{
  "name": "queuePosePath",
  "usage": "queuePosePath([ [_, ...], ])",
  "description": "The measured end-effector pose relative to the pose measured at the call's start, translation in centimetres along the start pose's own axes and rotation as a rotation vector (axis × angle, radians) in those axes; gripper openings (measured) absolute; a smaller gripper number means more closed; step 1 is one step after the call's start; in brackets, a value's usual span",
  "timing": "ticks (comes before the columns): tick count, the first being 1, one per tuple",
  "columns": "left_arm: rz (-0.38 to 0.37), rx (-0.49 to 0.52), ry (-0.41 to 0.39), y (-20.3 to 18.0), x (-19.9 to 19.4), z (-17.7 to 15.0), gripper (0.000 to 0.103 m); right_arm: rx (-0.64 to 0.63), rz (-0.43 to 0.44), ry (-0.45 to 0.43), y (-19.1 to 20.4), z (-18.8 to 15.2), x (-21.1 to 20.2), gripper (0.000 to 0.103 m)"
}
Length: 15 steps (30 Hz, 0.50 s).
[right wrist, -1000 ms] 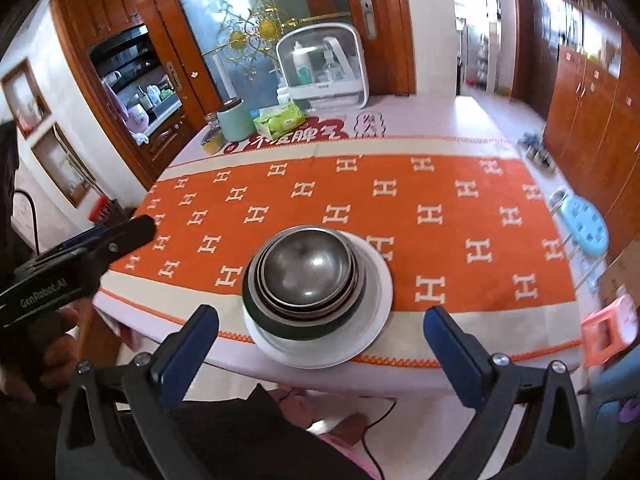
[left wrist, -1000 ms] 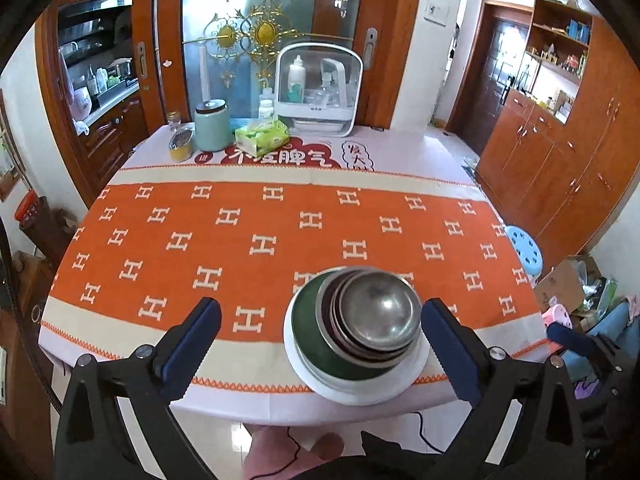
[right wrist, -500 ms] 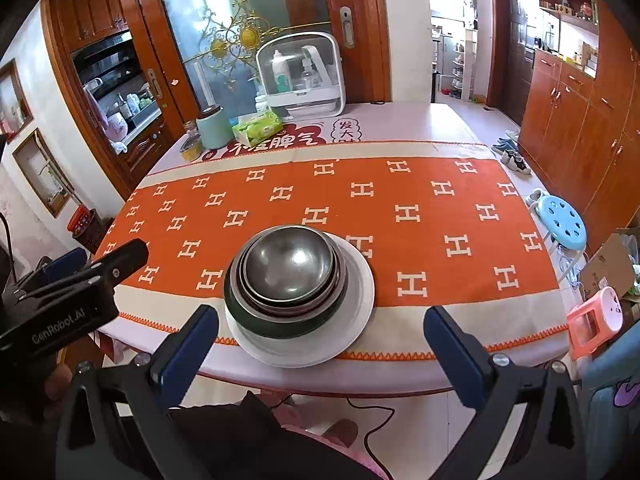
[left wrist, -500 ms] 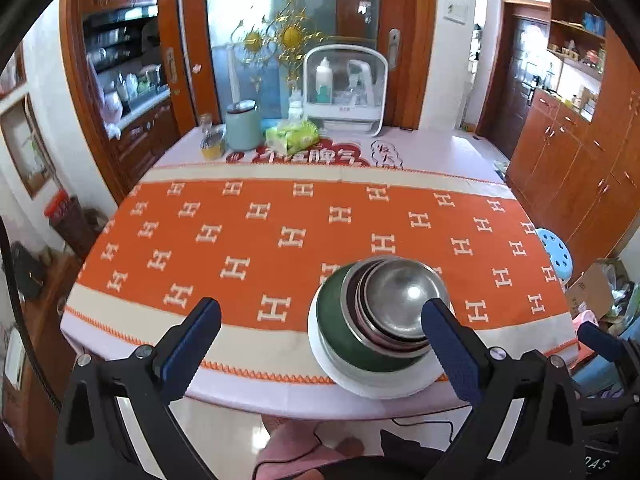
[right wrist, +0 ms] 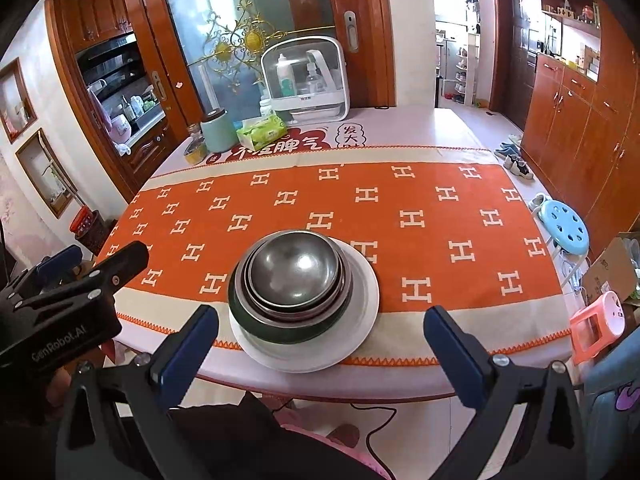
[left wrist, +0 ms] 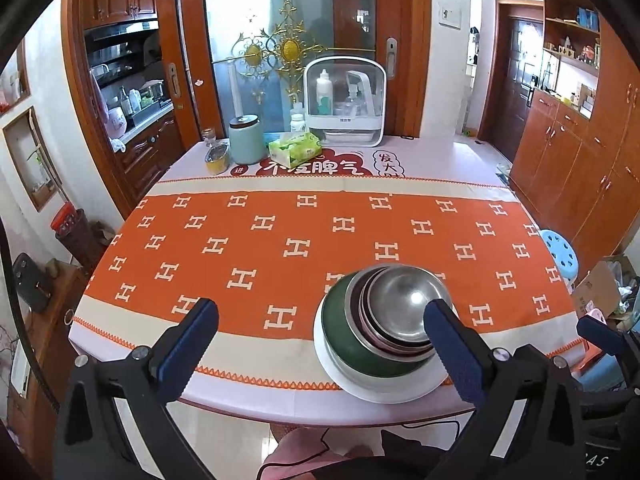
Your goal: Organize plates and bowls
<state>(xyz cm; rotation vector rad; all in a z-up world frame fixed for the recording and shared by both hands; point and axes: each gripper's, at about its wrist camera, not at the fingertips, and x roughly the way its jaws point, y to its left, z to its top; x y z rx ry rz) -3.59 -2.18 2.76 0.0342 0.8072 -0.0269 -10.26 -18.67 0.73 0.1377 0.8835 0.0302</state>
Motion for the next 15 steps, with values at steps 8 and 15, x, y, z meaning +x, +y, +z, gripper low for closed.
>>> queuePosePath([
  [8,0.007,-0.006,-0.014,0.12,-0.48,-0.18,0.102,-0.001,0.004,-0.007,0.18,-0.19,-0.15,0.103],
  [15,0.013,-0.006,-0.014,0.21,-0.74,-0.41,0.102,-0.002,0.004,-0.003,0.16,-0.19,-0.1,0.103],
])
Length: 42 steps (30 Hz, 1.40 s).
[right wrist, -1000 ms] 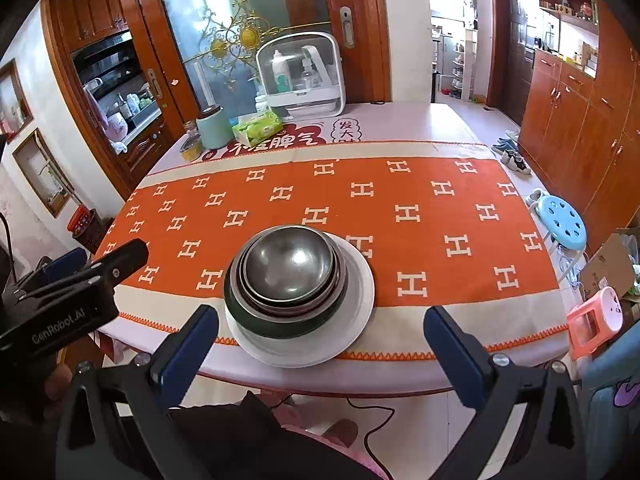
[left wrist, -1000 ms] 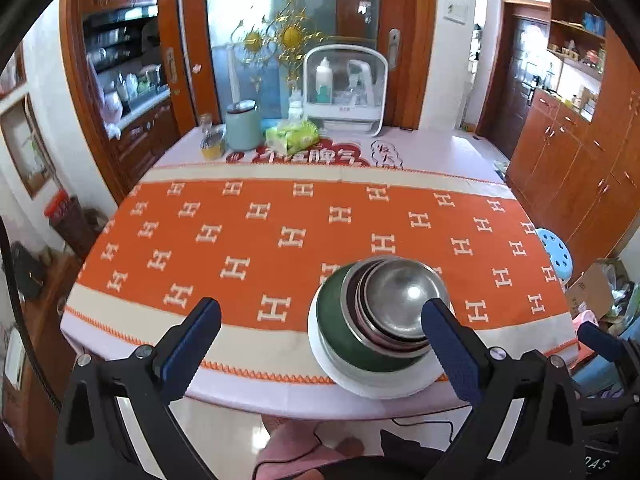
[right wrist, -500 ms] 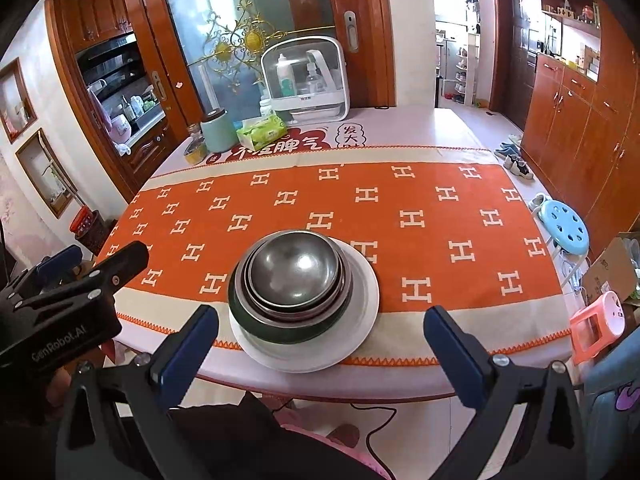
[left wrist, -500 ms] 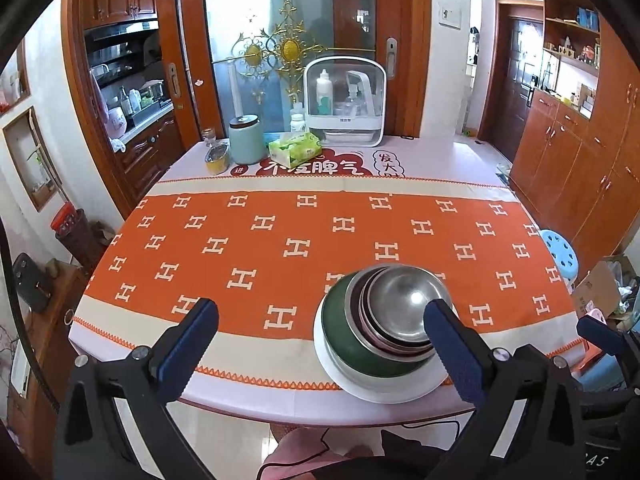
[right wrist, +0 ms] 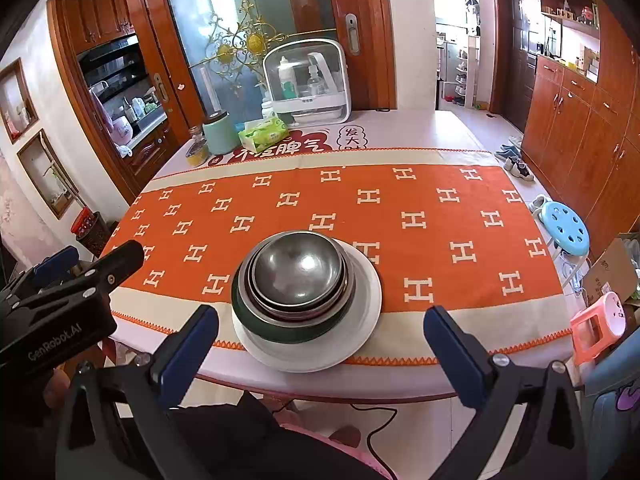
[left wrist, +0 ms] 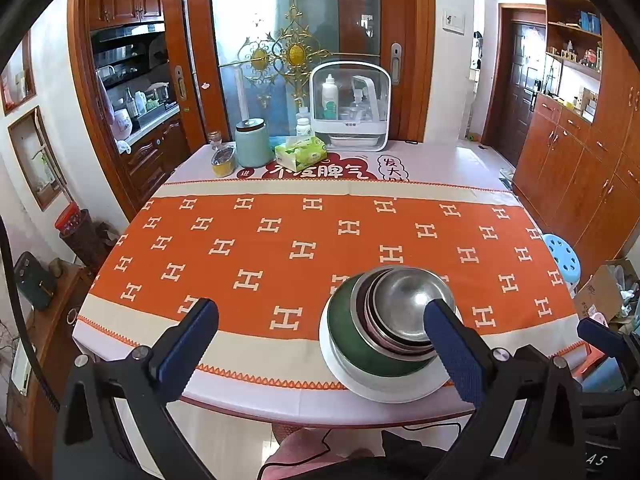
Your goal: Organize plates and bowls
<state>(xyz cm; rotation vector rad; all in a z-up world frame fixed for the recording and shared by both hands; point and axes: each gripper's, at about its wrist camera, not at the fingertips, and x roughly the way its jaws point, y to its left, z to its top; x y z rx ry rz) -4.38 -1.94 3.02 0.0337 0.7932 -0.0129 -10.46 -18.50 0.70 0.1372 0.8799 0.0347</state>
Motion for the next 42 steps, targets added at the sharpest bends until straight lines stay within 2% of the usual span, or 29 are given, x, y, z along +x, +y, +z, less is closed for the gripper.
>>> queuePosePath([
  [42,-0.01,0.006,0.035,-0.29,0.34,-0.81,0.102,0.009,-0.009,0.042,0.06,-0.81,0.3,0.103],
])
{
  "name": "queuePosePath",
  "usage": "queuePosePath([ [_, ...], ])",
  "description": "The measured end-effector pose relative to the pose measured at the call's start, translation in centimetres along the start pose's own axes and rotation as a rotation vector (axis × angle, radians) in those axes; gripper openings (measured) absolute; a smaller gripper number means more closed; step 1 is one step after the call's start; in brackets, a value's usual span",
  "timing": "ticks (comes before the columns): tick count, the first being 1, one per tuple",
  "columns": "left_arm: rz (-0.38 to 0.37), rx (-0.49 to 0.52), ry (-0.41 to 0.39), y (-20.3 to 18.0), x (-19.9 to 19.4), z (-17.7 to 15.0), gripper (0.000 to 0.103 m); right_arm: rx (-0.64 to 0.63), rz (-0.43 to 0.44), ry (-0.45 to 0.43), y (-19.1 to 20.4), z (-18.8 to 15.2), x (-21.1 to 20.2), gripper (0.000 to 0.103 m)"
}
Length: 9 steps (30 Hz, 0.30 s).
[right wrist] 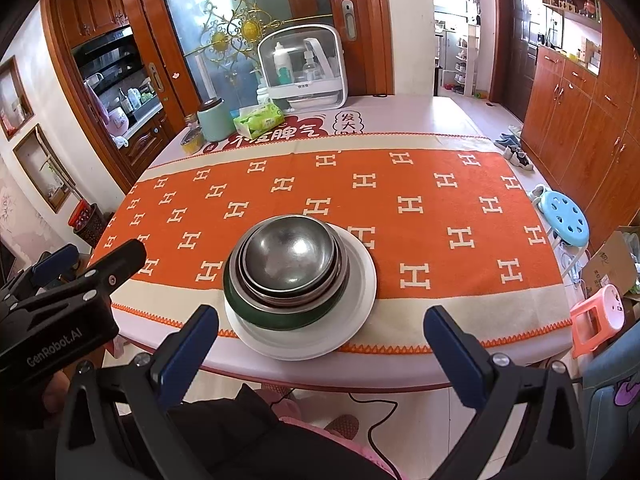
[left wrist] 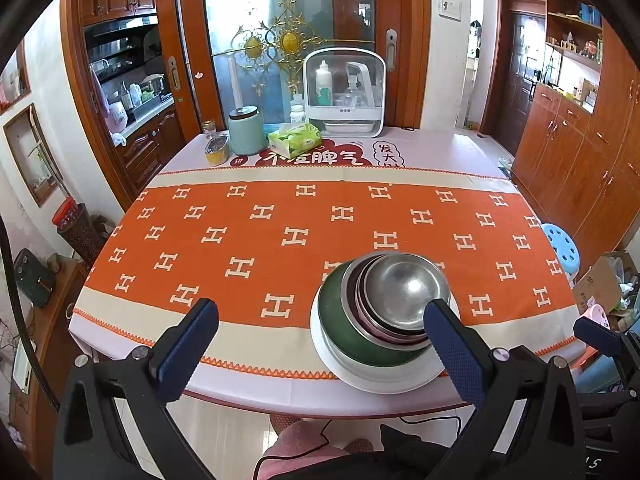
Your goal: Organize plates and bowls
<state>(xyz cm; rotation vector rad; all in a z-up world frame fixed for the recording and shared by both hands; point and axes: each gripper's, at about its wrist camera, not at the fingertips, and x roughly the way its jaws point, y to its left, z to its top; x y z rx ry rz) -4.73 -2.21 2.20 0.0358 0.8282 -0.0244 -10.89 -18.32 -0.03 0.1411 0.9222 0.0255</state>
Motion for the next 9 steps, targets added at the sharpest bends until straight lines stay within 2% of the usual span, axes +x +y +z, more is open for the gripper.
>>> queuePosePath([
  [9,0.0,0.009,0.007,-0.65,0.44,-0.34,0.102,0.008,0.004,0.01,-0.69,-0.18,0.56,0.103],
])
